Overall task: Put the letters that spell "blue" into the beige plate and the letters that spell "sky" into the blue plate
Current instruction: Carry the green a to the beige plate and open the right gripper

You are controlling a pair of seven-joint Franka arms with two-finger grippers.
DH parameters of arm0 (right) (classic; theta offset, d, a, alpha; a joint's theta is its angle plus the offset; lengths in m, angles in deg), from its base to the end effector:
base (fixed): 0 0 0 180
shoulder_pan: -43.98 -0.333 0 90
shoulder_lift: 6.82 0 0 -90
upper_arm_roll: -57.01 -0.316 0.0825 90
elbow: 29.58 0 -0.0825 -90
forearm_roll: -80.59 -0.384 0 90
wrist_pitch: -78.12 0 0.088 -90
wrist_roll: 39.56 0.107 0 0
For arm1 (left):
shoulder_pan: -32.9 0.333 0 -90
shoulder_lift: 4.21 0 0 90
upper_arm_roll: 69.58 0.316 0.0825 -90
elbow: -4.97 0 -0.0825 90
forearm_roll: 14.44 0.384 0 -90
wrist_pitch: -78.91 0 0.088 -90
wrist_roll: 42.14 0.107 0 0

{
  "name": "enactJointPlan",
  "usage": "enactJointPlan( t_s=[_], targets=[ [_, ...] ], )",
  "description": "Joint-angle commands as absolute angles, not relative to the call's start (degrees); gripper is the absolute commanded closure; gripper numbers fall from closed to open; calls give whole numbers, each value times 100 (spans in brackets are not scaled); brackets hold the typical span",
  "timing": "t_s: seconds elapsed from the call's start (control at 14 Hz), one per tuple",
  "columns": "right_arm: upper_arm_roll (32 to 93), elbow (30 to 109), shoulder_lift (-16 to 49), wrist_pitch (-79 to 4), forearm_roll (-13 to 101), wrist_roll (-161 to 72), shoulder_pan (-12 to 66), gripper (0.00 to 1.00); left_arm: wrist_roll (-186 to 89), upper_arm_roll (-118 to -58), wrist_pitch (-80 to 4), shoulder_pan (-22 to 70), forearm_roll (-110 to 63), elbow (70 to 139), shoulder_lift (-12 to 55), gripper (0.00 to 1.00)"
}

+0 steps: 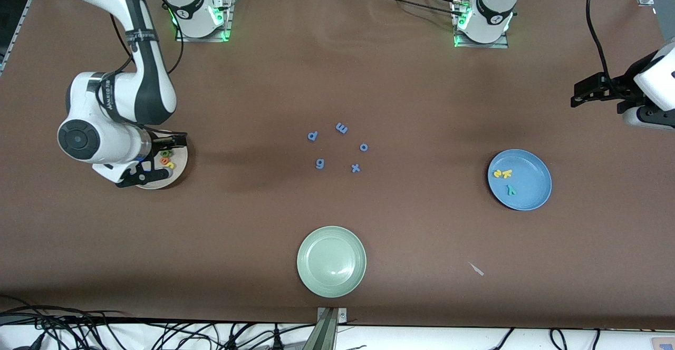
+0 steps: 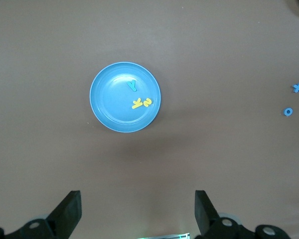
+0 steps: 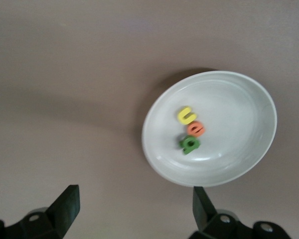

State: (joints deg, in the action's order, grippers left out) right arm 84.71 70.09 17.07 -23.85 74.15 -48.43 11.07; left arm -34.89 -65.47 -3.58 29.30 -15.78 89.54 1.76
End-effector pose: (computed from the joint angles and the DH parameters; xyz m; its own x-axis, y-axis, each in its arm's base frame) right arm 0.6057 0.0882 0.3381 0.9255 0.1882 -0.3288 0.2136 -0.9760 0.0425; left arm 0.5718 0.0001 0.5995 0.9833 -0.1198 -0.1366 -0.1163 -0.9927 0.0334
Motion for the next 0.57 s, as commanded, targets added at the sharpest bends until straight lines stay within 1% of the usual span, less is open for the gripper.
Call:
enactJointPlan(
  t_s=[0.0, 0.14, 0.29, 0.36, 0.5],
  targets=[
    [8495, 6220, 1743, -1342, 7382, -4624, 1049, 0, -3555, -6554, -274, 2939, -1734, 8873, 185, 0],
    [8504, 5867, 1743, -900, 7426, -4598, 1014, 0, -3826, -6615, -274, 2921, -1725, 8873, 176, 0],
    [8487, 5822, 1656, -801, 7452, -4528, 961, 0, -3889, -6712, -274, 2921, -1681, 8865, 176, 0],
    [8365, 5831, 1551, -793, 7453, -4414, 1031, 0, -3889, -6721, -265, 2930, -1681, 8865, 176, 0],
    [7682, 5874, 1235, -784, 7679, -4255, 1582, 0, -3889, -6712, -265, 2939, -1681, 8873, 176, 0]
  ],
)
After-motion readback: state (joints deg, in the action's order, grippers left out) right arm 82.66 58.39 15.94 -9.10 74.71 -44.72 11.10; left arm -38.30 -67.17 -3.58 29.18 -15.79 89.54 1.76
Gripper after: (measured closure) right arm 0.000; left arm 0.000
